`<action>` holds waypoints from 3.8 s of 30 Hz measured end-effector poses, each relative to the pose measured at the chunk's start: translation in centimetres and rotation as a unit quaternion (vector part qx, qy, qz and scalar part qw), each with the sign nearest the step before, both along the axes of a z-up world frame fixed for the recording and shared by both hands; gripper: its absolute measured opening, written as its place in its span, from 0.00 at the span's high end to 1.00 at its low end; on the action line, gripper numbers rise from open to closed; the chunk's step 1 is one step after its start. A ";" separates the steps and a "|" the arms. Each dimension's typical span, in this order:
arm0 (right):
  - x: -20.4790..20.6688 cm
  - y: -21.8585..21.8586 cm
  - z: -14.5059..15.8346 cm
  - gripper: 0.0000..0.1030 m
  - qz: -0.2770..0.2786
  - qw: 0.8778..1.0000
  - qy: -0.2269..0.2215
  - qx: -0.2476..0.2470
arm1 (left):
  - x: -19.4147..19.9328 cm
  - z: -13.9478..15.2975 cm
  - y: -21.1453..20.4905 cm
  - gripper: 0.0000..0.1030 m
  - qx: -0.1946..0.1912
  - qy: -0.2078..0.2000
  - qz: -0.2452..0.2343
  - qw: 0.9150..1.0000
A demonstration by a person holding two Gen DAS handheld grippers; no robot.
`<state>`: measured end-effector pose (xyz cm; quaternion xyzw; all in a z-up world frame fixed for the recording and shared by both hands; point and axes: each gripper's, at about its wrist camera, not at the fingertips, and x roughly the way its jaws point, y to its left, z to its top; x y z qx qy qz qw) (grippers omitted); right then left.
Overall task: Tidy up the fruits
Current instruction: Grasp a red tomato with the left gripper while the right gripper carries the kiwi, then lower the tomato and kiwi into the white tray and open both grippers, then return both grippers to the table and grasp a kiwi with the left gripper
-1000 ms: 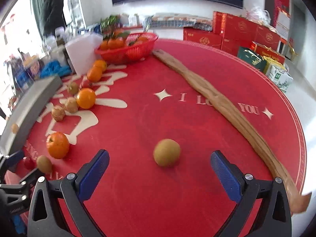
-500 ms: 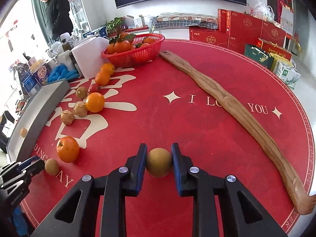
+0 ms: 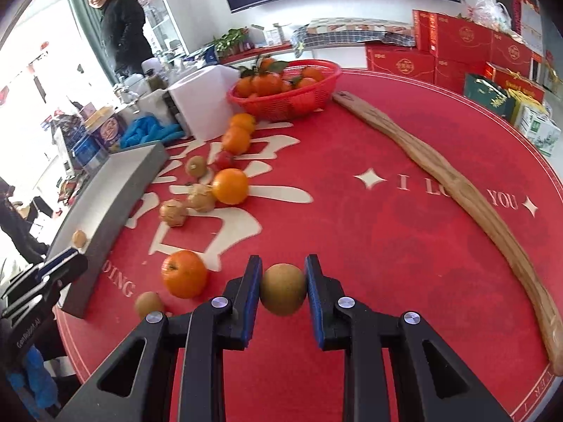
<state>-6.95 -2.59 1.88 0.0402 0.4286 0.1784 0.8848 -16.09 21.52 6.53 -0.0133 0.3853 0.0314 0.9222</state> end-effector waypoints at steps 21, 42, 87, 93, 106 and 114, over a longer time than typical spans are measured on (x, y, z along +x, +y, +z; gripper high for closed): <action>0.8 13.1 3.6 0.75 0.111 0.994 0.000 -0.018 | 0.3 -0.3 10.2 0.78 -0.006 -0.007 0.101 0.995; 4.1 23.9 3.1 0.74 0.179 0.982 0.054 -0.034 | 3.1 -2.8 17.3 0.77 -0.032 0.030 0.147 0.988; 6.1 28.9 1.0 0.74 0.202 0.973 0.099 -0.048 | 4.2 -4.7 17.3 0.49 -0.010 0.054 0.164 0.985; 6.1 28.5 -0.3 0.74 0.202 0.971 0.117 -0.058 | 4.0 -5.3 16.7 0.43 0.004 0.064 0.162 0.985; 4.8 28.2 1.5 0.23 0.209 0.974 0.078 -0.049 | 3.0 -5.2 16.7 0.26 -0.021 0.063 0.149 0.987; 4.7 25.0 5.5 0.00 0.185 0.982 0.038 0.020 | 1.9 -2.6 15.9 0.18 -0.011 0.029 0.153 0.988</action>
